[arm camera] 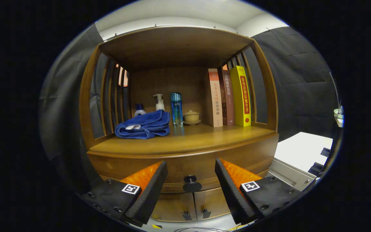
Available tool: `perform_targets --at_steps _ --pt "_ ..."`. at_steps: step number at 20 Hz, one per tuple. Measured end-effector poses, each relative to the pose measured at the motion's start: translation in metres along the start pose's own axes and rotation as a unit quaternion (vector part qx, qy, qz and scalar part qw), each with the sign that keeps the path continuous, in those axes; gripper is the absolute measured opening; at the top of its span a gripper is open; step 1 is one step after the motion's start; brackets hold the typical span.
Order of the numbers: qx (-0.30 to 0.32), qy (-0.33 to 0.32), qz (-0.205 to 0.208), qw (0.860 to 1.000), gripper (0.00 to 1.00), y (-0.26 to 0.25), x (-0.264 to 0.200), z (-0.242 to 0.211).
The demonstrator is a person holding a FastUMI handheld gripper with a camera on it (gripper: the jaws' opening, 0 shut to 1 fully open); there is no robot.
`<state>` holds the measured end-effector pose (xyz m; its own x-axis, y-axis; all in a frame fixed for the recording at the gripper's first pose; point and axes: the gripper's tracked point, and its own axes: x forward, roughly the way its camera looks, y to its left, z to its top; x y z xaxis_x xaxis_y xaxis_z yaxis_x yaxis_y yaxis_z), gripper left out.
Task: Pull open the drawer, take out the items inside it, and place them on the countertop above the cabinet.
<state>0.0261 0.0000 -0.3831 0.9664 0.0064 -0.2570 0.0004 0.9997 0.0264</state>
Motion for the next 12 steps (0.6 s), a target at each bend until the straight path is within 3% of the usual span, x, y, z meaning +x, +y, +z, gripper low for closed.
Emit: perform_targets --at_steps 7,12 --pt "-0.032 0.033 0.007 0.999 0.98 -0.004 0.018 -0.05" --pt "-0.034 0.046 0.011 0.998 0.77 -0.004 0.026 -0.068"
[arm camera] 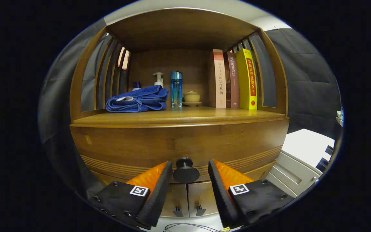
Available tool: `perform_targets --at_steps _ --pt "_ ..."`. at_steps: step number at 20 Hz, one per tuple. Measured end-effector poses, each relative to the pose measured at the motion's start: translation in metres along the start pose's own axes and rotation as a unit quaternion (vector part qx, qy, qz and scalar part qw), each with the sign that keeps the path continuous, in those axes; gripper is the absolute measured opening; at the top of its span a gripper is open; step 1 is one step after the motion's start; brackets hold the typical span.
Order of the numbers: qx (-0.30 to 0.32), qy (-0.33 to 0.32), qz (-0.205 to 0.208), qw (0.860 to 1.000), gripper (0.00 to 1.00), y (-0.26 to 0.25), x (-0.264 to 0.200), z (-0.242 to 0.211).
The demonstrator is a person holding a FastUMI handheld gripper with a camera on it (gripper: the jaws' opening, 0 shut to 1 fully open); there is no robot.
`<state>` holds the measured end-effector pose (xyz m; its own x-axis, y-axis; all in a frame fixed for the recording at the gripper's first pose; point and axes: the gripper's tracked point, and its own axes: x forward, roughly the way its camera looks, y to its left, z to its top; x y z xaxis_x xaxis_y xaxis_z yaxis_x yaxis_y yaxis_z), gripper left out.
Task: Pull open the drawer, take out the items inside it, and place them on the countertop above the cabinet.
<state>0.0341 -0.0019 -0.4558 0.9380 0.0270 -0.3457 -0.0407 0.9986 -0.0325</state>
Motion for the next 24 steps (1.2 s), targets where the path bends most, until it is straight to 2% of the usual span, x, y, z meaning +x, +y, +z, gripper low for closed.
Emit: perform_targets --at_steps 4,6,12,14,24 --pt "0.01 0.013 -0.001 1.0 0.66 0.003 0.008 -0.009" --pt "0.008 0.017 -0.002 1.0 0.57 0.005 0.01 -0.011" --pt "0.009 0.034 -0.007 0.999 0.47 0.005 0.009 -0.014" --pt "0.008 0.034 -0.013 0.999 0.45 0.005 0.006 -0.014" --pt "0.02 0.031 0.0 0.999 0.44 0.003 -0.024 -0.014"
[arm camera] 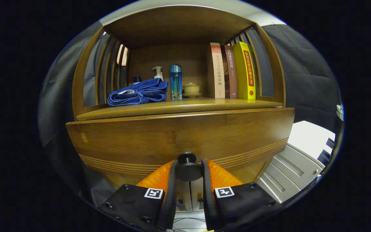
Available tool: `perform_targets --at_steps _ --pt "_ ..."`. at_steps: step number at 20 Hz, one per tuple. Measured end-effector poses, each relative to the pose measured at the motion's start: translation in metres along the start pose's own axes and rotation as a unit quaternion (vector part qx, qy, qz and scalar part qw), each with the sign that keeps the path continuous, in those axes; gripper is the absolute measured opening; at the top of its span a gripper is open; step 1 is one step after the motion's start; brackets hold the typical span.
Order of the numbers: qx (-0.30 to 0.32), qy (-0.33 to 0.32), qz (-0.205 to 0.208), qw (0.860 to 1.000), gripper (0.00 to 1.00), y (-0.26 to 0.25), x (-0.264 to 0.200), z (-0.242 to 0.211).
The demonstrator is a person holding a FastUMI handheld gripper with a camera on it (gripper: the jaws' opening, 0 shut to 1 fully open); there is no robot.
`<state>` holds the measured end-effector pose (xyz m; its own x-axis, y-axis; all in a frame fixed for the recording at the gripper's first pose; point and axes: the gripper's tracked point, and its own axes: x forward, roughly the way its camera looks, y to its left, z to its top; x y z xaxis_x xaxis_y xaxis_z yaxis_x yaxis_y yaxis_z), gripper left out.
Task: Pull open the drawer, take out the items inside it, and place them on the countertop above the cabinet.
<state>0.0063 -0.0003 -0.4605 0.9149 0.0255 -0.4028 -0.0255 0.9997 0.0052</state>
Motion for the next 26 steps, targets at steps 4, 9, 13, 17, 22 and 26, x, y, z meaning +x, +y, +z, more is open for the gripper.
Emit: perform_targets --at_steps 4,9,13,17,22,26 --pt "0.001 0.003 0.008 1.0 0.45 -0.001 -0.018 -0.001" --pt "-0.008 0.01 0.009 1.0 0.45 -0.004 -0.041 -0.003" --pt "-0.006 0.015 0.013 1.0 0.44 -0.005 -0.059 -0.005" --pt "-0.012 0.025 0.015 1.0 0.44 -0.007 -0.074 -0.012" --pt "-0.007 0.032 0.015 0.999 0.44 -0.009 -0.088 -0.018" --pt "-0.005 0.036 0.016 0.999 0.44 -0.012 -0.1 -0.021"
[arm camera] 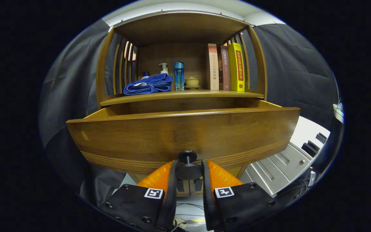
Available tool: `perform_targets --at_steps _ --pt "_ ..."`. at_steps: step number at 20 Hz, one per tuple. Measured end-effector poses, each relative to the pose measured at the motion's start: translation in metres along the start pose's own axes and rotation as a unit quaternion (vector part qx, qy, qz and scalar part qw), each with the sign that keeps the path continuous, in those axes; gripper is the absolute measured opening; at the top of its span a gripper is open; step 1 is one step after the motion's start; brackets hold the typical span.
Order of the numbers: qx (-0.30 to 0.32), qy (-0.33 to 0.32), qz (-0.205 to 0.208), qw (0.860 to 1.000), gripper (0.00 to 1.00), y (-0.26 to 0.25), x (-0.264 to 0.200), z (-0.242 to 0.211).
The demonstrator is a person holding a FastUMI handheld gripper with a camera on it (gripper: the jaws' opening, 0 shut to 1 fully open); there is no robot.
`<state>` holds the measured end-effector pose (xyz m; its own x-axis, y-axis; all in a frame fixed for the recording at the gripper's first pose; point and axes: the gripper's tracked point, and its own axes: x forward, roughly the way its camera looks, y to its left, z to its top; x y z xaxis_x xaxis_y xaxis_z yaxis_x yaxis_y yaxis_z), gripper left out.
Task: Pull open the drawer, take out the items inside it, and place them on the countertop above the cabinet.
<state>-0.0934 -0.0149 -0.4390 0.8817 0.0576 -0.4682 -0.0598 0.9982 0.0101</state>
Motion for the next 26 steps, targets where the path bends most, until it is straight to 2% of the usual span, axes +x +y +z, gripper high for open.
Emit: perform_targets --at_steps 20,22,26 --pt "0.007 0.011 -0.009 1.0 0.44 -0.007 -0.04 -0.011" --pt "0.003 0.018 -0.021 1.0 0.49 -0.009 -0.041 -0.011" --pt "0.005 0.005 -0.031 0.999 0.63 -0.01 -0.048 0.02"
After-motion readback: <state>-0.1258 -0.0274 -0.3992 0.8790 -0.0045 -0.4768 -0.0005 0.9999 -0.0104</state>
